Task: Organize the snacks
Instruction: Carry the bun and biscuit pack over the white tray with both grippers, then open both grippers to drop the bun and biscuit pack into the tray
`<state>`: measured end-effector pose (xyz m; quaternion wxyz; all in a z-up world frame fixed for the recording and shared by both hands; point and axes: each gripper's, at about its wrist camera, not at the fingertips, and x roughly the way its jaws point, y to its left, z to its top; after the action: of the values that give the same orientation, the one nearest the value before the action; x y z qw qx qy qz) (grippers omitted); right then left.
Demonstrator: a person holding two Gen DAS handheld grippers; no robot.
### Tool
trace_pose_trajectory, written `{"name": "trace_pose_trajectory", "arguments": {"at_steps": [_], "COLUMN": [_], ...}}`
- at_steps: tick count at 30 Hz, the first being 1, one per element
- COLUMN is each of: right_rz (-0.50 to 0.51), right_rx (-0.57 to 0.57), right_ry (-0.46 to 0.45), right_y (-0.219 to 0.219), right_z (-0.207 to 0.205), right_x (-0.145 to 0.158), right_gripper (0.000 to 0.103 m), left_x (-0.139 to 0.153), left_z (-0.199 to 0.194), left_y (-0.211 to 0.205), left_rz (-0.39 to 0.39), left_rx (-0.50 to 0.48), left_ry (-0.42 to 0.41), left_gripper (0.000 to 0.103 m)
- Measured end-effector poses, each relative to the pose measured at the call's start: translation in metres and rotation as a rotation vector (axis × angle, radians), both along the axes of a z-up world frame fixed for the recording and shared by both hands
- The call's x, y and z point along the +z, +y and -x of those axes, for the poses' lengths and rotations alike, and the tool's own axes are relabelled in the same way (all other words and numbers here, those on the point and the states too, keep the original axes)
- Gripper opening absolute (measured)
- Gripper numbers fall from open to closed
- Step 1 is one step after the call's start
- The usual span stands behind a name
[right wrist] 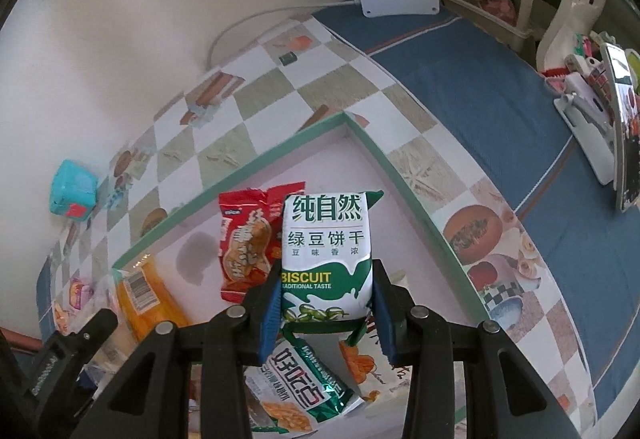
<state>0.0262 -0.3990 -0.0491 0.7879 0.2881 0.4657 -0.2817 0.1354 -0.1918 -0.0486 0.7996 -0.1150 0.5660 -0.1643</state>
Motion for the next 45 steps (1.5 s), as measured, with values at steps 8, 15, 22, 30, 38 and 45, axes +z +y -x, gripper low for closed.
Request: {"name": "trace_pose_trajectory", "arguments": {"at_steps": [8,15,22,30,38,45], "right_rz": [0.001,0.001,0.026,0.036,0.057,0.068], "right_rx": [-0.012,0.0,0.029,0.031,0.042,0.064], "right_ry": [0.008,0.011,0.002,0.008,0.002,-0.024], "right_y": [-0.002,0.0,0.007,0.011,0.013,0.019], "right_z": [0.002,-0.001,-0.005,-0.008,-0.01,-0.012], "right_x": [-0.001,0.0,0.009,0.012,0.016,0.021], "right_gripper": [0.042,0.043,0.043,0.056,0.079,0.096], "left_x": [-0.007,-0.004,0.002,0.01,0.026,0.034], "left_z": [0.007,0.008,0.006,0.005,0.005,0.001], "left_y": [-0.024,-0.03,-0.024,-0.02,-0.008,0.008], "left_rz": [0.05,0.023,0.005,0.0,0.0,0.001], "left_rx": [-0.079,-0.103,-0.093,-0.088,-0.049,-0.006], "left_ry": [0.042,0.043,0.037,0.026,-0.028,-0.048], "left_gripper": [0.076,0.076,0.076,0.086,0.095,0.097]}}
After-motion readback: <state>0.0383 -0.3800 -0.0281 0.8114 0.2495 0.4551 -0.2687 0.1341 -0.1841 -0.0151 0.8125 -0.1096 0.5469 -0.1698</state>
